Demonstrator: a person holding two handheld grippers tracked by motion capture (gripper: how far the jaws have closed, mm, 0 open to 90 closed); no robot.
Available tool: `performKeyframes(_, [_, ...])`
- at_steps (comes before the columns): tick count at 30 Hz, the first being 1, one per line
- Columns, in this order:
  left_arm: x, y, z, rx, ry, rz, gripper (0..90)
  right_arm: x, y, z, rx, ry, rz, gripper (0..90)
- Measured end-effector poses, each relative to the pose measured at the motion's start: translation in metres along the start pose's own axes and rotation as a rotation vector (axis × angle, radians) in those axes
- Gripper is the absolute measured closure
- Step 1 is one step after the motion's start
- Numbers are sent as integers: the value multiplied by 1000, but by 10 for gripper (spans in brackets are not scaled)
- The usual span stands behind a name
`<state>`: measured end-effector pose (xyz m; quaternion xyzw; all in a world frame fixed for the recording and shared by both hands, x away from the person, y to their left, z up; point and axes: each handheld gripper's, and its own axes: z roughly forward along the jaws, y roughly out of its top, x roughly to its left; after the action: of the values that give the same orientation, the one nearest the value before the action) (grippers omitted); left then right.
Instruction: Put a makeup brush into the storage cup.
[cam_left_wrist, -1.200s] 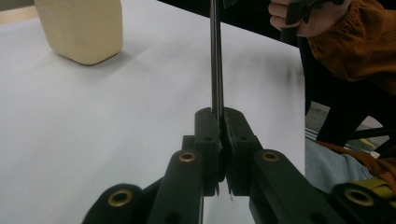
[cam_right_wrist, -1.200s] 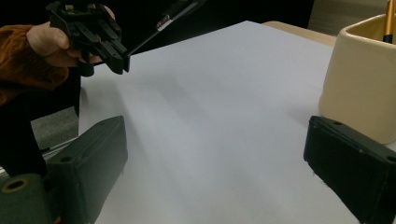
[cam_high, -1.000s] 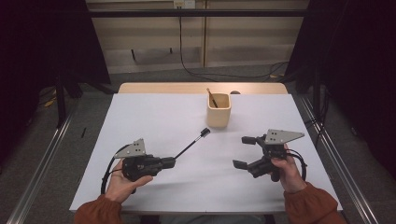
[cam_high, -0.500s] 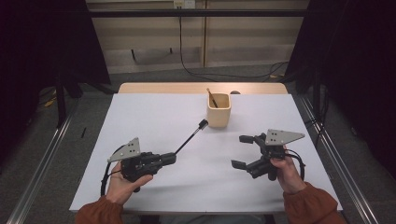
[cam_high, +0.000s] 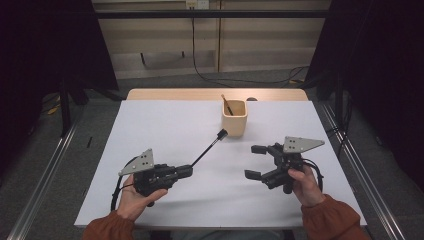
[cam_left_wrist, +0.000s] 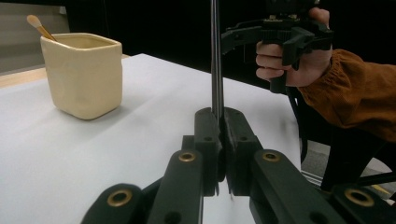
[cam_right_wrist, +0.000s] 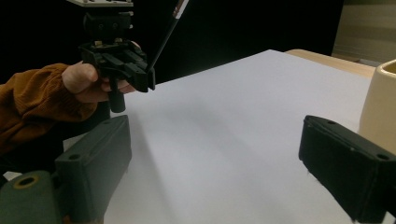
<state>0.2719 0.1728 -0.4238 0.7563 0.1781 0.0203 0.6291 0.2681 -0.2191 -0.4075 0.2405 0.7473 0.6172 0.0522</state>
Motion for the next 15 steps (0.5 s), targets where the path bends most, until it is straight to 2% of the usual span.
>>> performKeyframes(3, [0,0,1,-3,-4,1,855,0,1,3,-15,-3,-7,112])
performKeyframes(7, [-1,0,3,-6,-5,3,855,3,4,8,-1,-10,-30,128])
performKeyframes(10, [-1,0,5,-12,-9,4,855,4,6,12,10,-4,-19,123])
performKeyframes(15, [-2,2,6,-14,-12,10,855,6,11,20,21,0,-30,127])
